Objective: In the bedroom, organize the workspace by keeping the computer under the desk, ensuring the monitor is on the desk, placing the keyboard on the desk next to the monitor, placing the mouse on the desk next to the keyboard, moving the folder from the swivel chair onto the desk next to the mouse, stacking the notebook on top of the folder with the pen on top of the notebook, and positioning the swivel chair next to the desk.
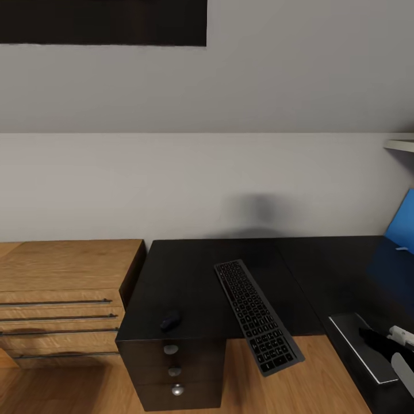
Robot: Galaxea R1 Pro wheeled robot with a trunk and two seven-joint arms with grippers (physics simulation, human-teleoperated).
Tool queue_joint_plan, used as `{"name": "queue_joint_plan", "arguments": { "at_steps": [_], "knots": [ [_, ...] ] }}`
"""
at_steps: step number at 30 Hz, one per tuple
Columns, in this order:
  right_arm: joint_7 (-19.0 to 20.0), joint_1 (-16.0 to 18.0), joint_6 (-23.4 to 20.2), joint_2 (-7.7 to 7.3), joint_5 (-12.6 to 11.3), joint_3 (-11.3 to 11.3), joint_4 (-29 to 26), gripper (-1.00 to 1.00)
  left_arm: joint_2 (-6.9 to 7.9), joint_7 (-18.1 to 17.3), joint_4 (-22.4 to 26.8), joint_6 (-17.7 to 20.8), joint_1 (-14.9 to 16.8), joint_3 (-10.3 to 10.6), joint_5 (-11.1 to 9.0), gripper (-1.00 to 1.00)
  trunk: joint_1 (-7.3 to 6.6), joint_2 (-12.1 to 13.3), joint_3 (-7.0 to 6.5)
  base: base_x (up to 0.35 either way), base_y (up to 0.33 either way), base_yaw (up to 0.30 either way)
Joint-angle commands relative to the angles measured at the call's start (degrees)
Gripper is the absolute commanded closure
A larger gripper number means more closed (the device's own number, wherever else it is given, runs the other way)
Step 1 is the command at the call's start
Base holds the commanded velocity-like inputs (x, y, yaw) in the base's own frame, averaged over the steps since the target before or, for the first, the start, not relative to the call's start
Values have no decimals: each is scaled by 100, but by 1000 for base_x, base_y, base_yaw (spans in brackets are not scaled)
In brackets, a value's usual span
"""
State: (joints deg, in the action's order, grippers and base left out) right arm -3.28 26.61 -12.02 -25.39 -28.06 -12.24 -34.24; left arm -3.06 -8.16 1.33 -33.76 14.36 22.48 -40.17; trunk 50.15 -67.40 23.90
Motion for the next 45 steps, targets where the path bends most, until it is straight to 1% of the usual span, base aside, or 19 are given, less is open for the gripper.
{"name": "queue_joint_plan", "arguments": {
  "at_steps": [1, 11, 17, 31, 45],
  "knots": [
    [-31, 1, -29, -1, -60, 2, -13, -100, 2, -45, -10, -14, 5, 19, -61, -100, 1, -4, 6, 103, 0, 0],
    [-28, 2, -16, -1, -60, 2, -13, -100, 30, -45, -10, -7, 5, 19, -61, -100, 1, -4, 6, 34, -4, 0],
    [-25, 0, -12, -1, -60, 2, -13, -100, 33, -48, -10, -8, 5, 19, -61, -100, 1, -4, 6, 103, -102, 0],
    [-28, 1, -26, -1, -58, 4, -7, -100, 10, -46, -10, -42, 5, 19, -44, -100, 1, -4, 6, 28, -27, 0],
    [-33, 1, -37, -1, -58, 2, 56, -100, 7, -54, -10, -43, 5, 19, -43, -100, 309, -565, 258, 0, 0, 0]
  ]
}}
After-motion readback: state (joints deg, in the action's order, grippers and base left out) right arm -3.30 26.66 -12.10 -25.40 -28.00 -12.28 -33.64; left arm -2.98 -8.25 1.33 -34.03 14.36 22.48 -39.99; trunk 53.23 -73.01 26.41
